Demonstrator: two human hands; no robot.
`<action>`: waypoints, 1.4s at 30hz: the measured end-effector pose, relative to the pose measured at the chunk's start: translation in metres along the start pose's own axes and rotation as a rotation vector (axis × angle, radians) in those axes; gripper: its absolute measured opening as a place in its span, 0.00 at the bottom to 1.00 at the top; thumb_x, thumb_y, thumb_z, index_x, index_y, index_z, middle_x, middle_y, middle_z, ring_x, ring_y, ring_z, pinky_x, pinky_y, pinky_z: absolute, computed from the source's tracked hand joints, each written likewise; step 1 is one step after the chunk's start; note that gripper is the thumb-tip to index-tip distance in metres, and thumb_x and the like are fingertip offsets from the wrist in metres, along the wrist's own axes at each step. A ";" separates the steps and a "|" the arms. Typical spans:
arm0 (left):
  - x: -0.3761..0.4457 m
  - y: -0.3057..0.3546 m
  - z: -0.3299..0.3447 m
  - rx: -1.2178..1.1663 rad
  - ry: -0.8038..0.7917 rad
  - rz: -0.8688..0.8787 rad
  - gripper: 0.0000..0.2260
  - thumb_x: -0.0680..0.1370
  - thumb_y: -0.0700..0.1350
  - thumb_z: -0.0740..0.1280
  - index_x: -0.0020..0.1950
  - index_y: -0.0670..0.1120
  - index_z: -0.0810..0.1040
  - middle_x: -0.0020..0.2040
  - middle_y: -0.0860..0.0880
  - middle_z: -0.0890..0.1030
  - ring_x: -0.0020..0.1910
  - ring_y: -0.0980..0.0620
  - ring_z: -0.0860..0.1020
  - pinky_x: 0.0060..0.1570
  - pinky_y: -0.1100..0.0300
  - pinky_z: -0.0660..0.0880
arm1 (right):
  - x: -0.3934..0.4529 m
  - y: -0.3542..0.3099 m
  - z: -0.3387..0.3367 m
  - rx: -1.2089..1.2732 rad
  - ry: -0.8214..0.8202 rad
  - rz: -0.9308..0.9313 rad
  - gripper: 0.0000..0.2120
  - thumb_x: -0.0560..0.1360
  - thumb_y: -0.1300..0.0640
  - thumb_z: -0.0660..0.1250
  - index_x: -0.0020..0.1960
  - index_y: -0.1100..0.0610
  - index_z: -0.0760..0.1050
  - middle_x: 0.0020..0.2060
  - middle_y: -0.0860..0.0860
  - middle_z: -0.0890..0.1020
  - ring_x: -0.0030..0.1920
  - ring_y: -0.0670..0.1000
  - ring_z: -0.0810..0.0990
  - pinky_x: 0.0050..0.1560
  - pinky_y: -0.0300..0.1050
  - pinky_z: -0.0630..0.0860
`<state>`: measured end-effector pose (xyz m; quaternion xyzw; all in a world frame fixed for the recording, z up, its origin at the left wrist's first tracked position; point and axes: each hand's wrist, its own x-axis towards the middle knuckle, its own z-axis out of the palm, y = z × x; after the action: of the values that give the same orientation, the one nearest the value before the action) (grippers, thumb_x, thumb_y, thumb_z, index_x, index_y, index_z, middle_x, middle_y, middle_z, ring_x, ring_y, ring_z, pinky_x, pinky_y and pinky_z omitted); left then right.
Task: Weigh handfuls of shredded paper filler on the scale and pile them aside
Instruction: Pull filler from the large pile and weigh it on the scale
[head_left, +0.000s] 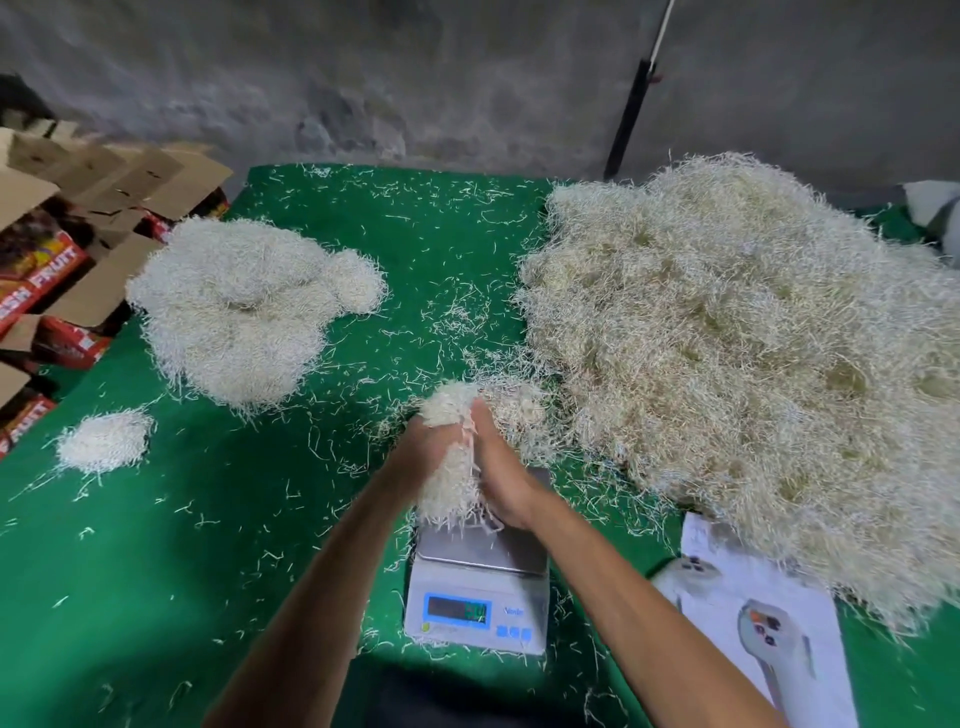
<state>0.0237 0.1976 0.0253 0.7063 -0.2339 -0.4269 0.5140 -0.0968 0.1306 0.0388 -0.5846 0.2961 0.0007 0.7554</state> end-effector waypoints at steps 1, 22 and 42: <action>0.001 -0.001 0.000 0.127 0.038 0.019 0.06 0.80 0.36 0.66 0.54 0.34 0.76 0.36 0.44 0.79 0.36 0.44 0.76 0.29 0.61 0.75 | -0.001 0.001 0.003 0.044 0.034 0.006 0.40 0.77 0.23 0.45 0.81 0.45 0.59 0.78 0.47 0.65 0.79 0.47 0.60 0.76 0.48 0.55; -0.046 -0.139 -0.050 0.319 0.202 0.064 0.21 0.79 0.65 0.64 0.67 0.57 0.74 0.60 0.61 0.77 0.50 0.71 0.76 0.51 0.69 0.72 | -0.046 0.149 -0.085 -0.643 0.801 -0.089 0.19 0.86 0.46 0.56 0.64 0.58 0.77 0.57 0.55 0.82 0.54 0.55 0.81 0.55 0.46 0.75; -0.102 -0.230 -0.028 0.926 0.243 -0.027 0.26 0.85 0.48 0.57 0.83 0.53 0.53 0.83 0.53 0.44 0.81 0.54 0.38 0.79 0.50 0.35 | -0.072 0.242 -0.054 -1.178 0.655 0.161 0.30 0.85 0.52 0.51 0.84 0.57 0.46 0.83 0.52 0.44 0.82 0.51 0.39 0.82 0.49 0.40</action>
<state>-0.0317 0.3741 -0.1471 0.9088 -0.3284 -0.1988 0.1636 -0.2645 0.1841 -0.1502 -0.8447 0.5025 0.0413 0.1799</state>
